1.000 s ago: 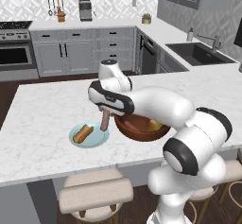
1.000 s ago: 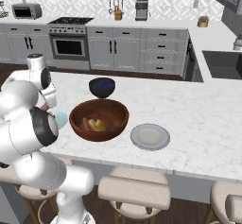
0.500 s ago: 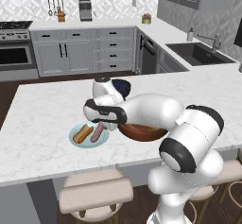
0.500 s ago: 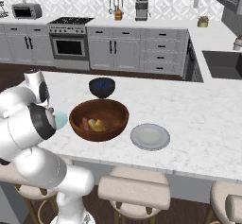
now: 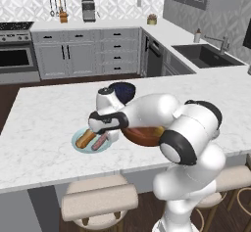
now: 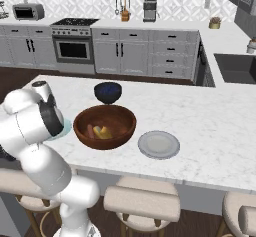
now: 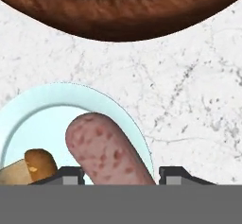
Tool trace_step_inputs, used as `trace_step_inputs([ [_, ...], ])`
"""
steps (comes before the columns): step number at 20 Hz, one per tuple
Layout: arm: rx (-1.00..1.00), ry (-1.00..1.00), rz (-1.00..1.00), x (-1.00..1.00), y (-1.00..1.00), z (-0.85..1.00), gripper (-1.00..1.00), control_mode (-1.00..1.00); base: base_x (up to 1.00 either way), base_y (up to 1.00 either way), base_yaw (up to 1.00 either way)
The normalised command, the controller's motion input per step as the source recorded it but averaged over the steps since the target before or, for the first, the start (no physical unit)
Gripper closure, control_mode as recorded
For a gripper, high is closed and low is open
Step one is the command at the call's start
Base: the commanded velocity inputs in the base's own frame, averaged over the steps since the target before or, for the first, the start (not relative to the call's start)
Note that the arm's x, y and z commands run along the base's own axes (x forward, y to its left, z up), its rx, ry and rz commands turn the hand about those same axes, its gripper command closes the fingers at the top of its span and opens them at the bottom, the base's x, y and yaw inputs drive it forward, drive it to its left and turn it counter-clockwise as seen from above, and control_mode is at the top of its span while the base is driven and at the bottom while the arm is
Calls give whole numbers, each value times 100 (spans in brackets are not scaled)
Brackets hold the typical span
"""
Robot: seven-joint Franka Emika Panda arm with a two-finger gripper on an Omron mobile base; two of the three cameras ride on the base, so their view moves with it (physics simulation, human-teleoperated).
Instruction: Place one bun and one sausage from the bowl on each plate.
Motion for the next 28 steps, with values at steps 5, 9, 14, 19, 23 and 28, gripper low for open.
trace_step_inputs([
  [5, 0, 3, -12, 20, 16, -36, 100, -100, 0, 0, 0],
  [9, 0, 1, -10, 17, 28, -27, -100, -100, 0, 0, 0],
  [14, 0, 0, -11, 37, 10, -1, -100, -100, 0, 0, 0],
  [19, 0, 0, -11, 11, 0, 4, -100, -100, 0, 0, 0],
  [23, 0, -2, -10, -38, -1, 44, -100, -100, 0, 0, 0],
  [28, 4, -6, -2, -82, -59, 100, -100, -100, 0, 0, 0],
])
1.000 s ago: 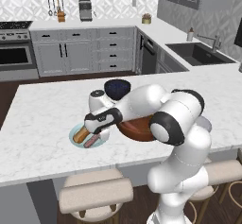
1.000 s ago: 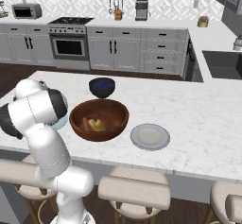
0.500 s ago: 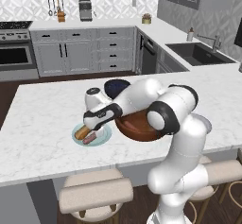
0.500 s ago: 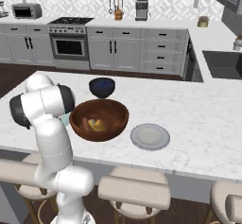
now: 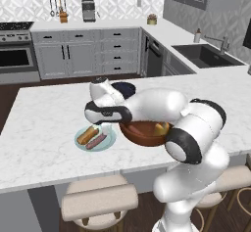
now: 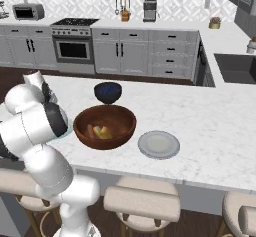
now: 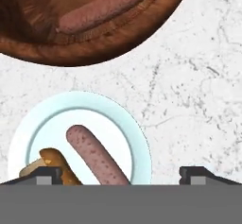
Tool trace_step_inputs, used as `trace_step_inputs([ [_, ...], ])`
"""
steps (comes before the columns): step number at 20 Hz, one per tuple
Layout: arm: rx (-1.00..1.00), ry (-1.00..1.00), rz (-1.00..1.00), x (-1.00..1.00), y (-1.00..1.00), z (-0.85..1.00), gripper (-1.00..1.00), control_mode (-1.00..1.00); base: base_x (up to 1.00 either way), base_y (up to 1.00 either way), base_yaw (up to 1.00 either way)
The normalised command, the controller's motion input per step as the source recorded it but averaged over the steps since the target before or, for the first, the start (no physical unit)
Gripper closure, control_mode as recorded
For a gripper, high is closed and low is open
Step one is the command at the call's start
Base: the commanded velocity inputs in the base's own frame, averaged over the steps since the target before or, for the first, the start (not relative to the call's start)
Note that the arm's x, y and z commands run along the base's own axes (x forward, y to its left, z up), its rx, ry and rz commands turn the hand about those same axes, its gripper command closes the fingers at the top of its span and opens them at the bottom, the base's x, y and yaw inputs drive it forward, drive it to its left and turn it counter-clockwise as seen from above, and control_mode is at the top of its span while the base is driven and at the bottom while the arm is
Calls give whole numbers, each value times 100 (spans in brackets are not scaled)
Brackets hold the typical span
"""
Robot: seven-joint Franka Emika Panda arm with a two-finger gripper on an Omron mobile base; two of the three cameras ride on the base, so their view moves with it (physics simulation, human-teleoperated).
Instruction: Place one bun and one sausage from the bowl on each plate.
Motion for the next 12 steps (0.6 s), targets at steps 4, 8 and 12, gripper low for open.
trace_step_inputs([
  [4, 6, 13, 0, -14, -100, 100, -100, -100, 0, 0, 0],
  [8, 1, 30, 6, 0, -100, 94, -100, -100, 0, 0, 0],
  [12, -1, 29, 24, -2, -100, 37, -100, -100, 0, 0, 0],
])
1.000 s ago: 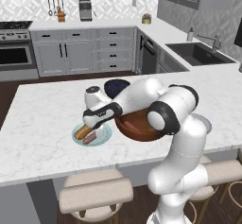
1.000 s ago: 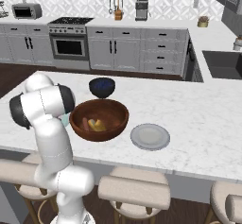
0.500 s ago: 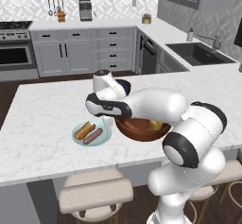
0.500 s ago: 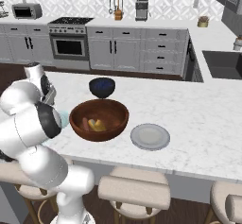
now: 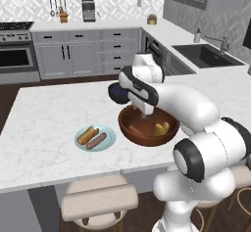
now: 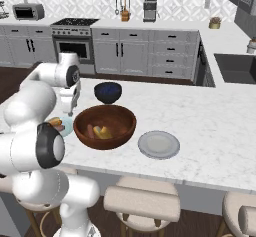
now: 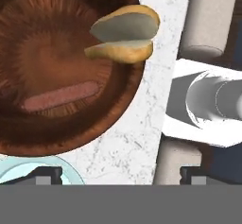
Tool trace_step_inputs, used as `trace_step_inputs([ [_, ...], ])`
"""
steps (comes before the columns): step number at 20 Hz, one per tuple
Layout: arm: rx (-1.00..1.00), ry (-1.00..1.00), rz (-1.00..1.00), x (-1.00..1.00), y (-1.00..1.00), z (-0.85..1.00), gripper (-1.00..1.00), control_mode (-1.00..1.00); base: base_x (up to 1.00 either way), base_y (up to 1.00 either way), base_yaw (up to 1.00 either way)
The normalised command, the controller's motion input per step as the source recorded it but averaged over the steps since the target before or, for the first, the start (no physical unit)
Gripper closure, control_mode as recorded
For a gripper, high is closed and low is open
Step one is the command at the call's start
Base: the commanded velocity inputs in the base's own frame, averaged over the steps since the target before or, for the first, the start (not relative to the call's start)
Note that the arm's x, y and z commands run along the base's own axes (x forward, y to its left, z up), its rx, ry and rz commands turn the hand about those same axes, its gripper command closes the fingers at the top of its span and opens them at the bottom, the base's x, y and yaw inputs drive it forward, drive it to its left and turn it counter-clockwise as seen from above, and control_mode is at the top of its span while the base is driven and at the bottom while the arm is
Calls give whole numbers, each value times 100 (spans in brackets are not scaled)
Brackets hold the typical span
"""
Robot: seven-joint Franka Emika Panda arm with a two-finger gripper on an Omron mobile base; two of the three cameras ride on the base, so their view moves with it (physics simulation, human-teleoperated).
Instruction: Place one bun and one sausage from the bowl on each plate.
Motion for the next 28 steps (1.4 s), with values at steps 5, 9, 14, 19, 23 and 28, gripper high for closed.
trace_step_inputs([
  [5, -13, 6, 51, -32, -100, -7, -100, -100, 0, 0, 0],
  [9, -12, -1, 68, -48, -81, -13, -100, -100, 0, 0, 0],
  [14, -1, -5, 41, -11, -23, -11, -100, -100, 0, 0, 0],
  [19, 2, 2, 19, 23, 0, -33, -100, -100, 0, 0, 0],
  [23, 4, 7, 11, 70, 0, -24, -100, -100, 0, 0, 0],
  [28, 3, 5, 5, 30, 0, -35, -100, -100, 0, 0, 0],
])
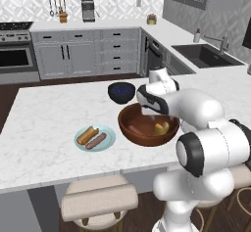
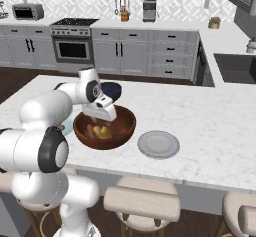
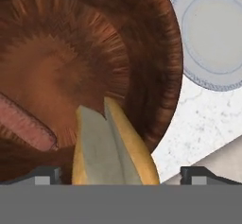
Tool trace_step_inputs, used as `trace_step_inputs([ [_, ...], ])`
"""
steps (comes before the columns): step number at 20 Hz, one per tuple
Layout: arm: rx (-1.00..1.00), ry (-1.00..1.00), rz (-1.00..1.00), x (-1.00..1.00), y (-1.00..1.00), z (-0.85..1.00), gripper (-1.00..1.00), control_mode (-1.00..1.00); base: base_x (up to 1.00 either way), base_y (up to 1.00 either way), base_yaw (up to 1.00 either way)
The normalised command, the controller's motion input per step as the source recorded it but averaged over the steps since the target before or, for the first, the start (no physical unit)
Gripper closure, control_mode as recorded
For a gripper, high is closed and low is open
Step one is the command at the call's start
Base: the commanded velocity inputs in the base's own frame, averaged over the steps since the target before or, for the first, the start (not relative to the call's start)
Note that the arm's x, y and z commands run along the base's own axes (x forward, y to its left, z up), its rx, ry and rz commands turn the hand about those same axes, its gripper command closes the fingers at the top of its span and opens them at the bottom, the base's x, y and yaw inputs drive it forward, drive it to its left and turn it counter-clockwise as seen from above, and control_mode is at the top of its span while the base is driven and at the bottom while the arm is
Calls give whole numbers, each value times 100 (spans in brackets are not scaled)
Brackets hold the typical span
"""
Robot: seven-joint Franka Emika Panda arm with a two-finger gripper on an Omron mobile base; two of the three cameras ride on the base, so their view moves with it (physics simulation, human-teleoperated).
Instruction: Place one bun and one sausage from the bowl on each plate.
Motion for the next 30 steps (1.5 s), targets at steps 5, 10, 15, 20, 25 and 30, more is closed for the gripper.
trace_step_inputs([
  [5, 0, 0, 2, 1, -20, -17, -100, -100, 0, 0, 0],
  [10, 2, 0, 0, -20, -11, -21, -100, -100, 0, 0, 0],
  [15, 10, 0, 2, -46, 0, -12, -100, -100, 0, 0, 0],
  [20, 9, 0, 3, 5, 3, -4, -100, -100, 0, 0, 0],
  [25, 5, 0, 6, 30, 9, -1, -100, -100, 0, 0, 0],
  [30, 0, 0, 7, 16, 30, -31, -100, -100, 0, 0, 0],
])
